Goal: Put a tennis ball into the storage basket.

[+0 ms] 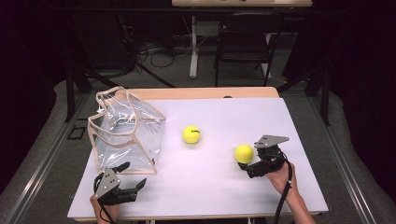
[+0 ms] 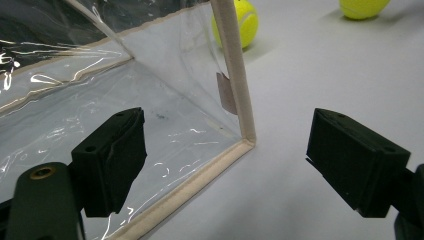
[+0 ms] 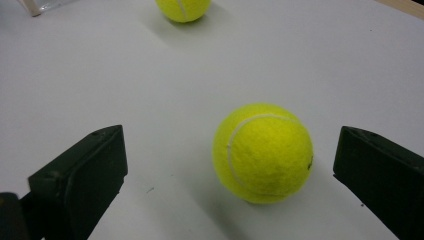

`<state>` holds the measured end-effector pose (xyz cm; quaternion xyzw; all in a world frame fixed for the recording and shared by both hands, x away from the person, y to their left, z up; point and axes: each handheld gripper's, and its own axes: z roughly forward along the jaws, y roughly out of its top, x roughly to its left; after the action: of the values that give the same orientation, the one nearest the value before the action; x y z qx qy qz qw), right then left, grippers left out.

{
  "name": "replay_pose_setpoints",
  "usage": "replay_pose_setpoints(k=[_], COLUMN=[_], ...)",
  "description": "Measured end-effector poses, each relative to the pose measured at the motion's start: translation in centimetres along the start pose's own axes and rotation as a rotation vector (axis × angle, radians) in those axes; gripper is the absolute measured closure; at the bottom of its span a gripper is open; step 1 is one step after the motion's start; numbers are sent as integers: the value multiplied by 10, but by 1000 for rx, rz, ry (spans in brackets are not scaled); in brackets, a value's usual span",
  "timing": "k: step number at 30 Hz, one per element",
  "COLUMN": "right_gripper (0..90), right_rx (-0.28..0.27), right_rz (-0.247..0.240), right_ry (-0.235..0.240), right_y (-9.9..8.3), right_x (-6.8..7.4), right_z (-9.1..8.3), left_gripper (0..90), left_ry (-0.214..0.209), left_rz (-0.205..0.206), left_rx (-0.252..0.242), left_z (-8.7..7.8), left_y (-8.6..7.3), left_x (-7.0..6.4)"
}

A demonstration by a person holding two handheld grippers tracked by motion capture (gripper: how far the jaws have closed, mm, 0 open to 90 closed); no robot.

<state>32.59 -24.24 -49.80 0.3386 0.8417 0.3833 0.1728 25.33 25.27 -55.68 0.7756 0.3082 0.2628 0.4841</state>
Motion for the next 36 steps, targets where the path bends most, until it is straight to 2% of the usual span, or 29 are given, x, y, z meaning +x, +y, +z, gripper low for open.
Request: replay_pose_setpoints(k=[2,12,23,30,36], right_gripper=[3,3,2,0,0], right_rx=[3,20,73,119,155], right_rz=[16,34,71,73,69], right_ry=[5,3,23,40,37], right_y=[3,8,7,10,12], right_x=[-3,-12,-25,-31,-31], right_z=[1,7,21,32,39], left_gripper=[160,160,160,160,160], left_ry=[-1,2,-2,0,0], left_rz=[-1,0,2,2,2], left_rx=[-1,-5,-2,1,-2], left_z=[0,-1,0,0,0], left_y=[0,0,0,0,1], left_x=[0,-1,-1,0,0])
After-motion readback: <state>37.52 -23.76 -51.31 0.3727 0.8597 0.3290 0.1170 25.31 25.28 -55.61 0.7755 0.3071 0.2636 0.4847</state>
